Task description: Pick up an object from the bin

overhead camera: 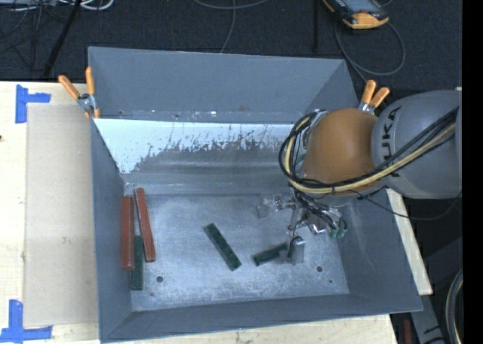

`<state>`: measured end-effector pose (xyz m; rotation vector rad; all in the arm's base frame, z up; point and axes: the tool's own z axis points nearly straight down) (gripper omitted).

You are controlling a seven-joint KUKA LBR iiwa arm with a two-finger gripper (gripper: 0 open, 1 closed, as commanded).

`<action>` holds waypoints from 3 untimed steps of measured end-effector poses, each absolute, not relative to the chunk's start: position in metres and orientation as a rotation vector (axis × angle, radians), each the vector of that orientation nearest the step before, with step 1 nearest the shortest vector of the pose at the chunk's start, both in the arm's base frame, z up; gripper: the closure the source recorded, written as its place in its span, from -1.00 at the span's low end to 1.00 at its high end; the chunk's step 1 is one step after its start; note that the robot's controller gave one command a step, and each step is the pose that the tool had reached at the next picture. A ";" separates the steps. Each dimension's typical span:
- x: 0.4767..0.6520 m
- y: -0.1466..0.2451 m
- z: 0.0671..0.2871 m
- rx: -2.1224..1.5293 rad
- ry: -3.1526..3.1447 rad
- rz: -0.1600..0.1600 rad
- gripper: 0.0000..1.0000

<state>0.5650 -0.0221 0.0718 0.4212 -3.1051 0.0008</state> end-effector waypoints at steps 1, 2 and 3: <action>0.568 -0.019 0.077 0.423 -3.112 -0.001 1.00; 0.577 0.007 0.086 0.630 -3.078 -0.001 1.00; 0.577 0.007 0.085 0.625 -3.079 -0.002 -1.00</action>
Offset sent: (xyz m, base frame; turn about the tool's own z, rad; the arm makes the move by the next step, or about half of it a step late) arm 0.0000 0.0000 0.0000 0.0000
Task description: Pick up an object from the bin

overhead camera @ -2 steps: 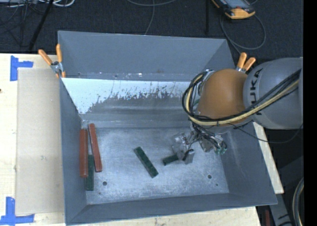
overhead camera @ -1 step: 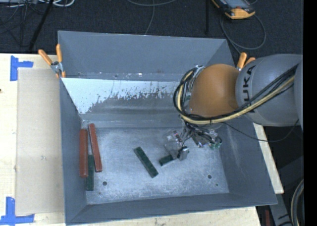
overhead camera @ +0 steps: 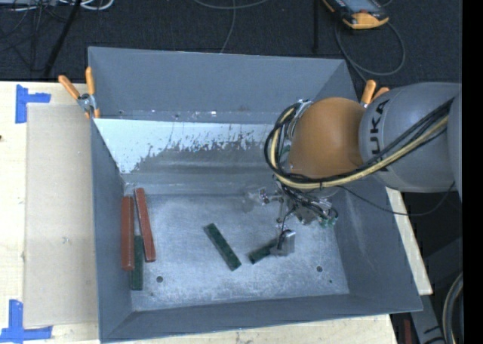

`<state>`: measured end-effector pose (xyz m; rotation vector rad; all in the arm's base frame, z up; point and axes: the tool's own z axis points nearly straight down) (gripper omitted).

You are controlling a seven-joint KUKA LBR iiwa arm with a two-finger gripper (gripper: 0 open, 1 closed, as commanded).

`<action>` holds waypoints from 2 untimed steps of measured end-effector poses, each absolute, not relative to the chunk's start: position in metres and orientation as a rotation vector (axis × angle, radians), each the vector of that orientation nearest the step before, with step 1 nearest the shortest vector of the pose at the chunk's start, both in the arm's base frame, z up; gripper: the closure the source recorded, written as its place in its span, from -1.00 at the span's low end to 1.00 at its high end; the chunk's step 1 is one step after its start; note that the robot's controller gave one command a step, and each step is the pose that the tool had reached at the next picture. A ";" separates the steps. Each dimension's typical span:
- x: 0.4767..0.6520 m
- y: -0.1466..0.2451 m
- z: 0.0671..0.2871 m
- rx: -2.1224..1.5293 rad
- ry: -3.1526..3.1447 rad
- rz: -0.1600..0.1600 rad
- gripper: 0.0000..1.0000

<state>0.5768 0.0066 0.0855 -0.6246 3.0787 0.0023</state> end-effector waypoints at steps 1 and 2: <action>0.536 0.000 0.068 -0.751 3.056 0.004 -1.00; 0.538 0.000 0.070 -0.744 3.054 0.004 1.00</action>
Offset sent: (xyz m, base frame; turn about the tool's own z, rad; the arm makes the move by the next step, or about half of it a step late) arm -0.0386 -0.0074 -0.0155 -0.0827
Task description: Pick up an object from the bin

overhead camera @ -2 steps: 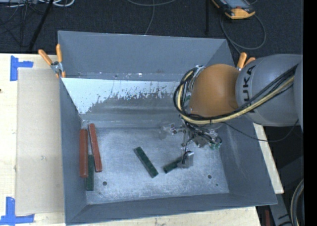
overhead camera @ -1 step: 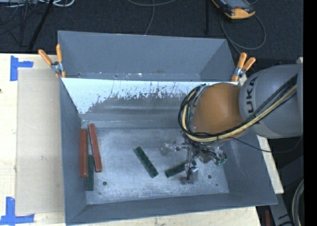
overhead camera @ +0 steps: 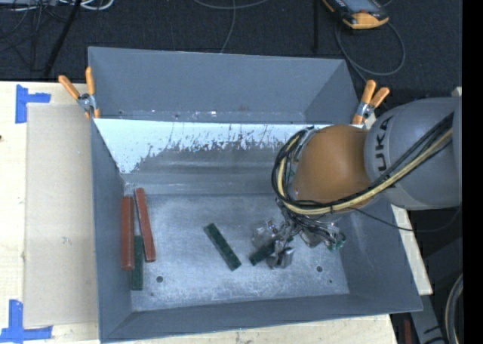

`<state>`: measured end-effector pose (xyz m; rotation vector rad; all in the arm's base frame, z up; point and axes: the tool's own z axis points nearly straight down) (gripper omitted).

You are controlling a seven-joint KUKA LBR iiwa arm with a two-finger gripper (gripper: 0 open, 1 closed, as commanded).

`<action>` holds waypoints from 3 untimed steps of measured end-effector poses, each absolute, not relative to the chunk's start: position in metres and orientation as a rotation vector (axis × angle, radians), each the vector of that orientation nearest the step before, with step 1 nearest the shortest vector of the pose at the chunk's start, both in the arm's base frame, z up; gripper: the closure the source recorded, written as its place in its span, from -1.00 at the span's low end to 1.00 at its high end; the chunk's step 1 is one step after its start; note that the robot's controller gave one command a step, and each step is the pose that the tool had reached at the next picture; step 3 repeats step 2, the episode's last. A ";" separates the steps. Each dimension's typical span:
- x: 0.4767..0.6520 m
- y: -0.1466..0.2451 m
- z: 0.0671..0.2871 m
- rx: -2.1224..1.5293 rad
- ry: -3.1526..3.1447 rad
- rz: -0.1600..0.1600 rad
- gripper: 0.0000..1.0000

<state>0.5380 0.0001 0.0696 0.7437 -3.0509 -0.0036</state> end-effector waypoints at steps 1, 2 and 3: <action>0.543 0.042 0.070 0.937 -2.999 -0.001 1.00; 0.524 0.060 0.255 0.930 -3.010 0.002 1.00; 0.524 0.060 0.255 0.930 -3.010 0.002 1.00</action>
Offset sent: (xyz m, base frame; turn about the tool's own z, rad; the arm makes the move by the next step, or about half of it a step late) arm 0.0050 0.0413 0.0004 -0.1303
